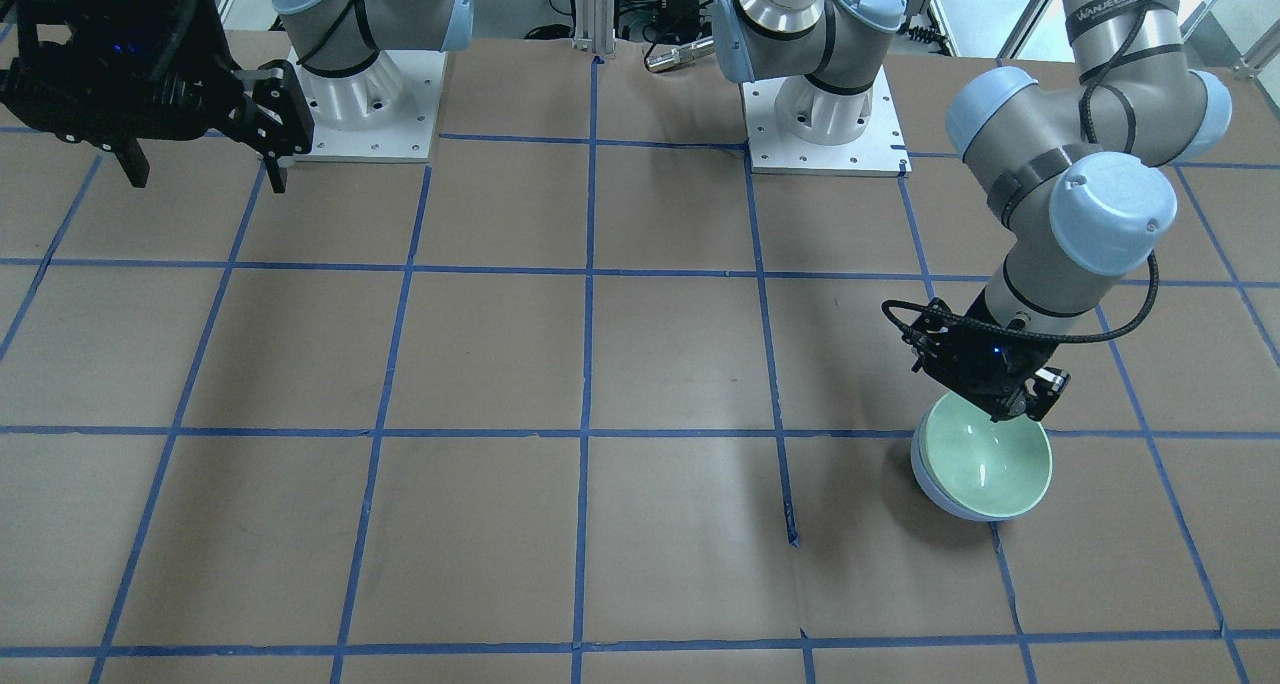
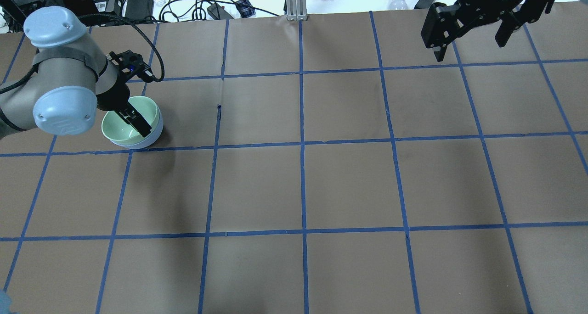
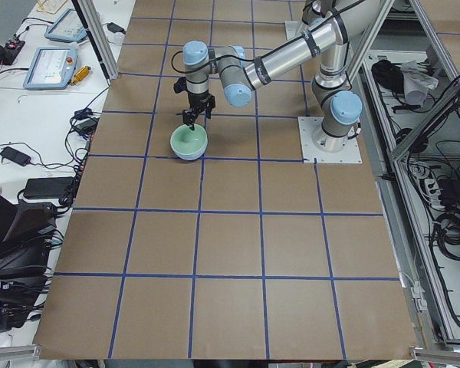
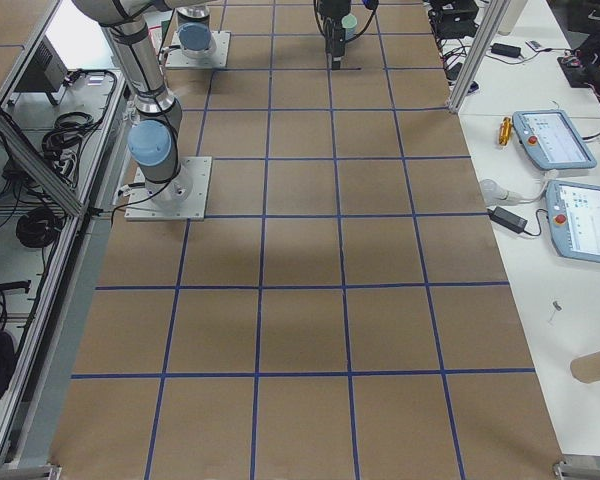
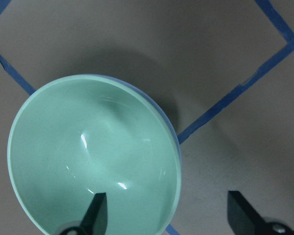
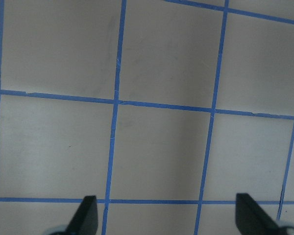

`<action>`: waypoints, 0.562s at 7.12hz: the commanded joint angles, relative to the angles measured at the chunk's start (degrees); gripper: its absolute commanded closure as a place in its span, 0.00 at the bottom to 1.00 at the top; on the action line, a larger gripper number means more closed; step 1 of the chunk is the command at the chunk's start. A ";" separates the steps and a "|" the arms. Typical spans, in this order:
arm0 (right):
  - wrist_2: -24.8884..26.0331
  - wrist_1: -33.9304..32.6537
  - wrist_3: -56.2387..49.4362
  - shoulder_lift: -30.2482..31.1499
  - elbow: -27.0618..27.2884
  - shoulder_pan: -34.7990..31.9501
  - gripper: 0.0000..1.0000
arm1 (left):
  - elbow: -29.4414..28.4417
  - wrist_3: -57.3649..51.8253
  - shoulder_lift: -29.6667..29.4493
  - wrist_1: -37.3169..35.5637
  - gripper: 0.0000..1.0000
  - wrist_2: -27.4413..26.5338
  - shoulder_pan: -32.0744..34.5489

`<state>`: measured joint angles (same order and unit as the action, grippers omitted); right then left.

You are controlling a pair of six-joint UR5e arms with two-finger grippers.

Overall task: Stack green bowl on blue bowl
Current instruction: 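Lower the green bowl into the blue bowl and open the left gripper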

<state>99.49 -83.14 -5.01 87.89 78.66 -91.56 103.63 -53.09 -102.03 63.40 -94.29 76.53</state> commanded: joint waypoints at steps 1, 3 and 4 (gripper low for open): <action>0.00 0.00 0.00 0.00 0.00 0.06 0.00 | -5.61 13.98 1.91 10.04 0.00 3.91 1.59; 0.00 0.00 0.00 0.00 0.00 0.06 0.00 | -7.04 25.63 4.28 11.74 0.00 4.20 5.28; 0.00 0.00 0.00 0.00 0.00 0.06 0.00 | -7.30 32.98 6.03 13.48 0.00 4.20 7.21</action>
<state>99.49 -83.15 -5.01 87.89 78.66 -91.50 96.90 -28.00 -97.85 75.12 -90.25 81.48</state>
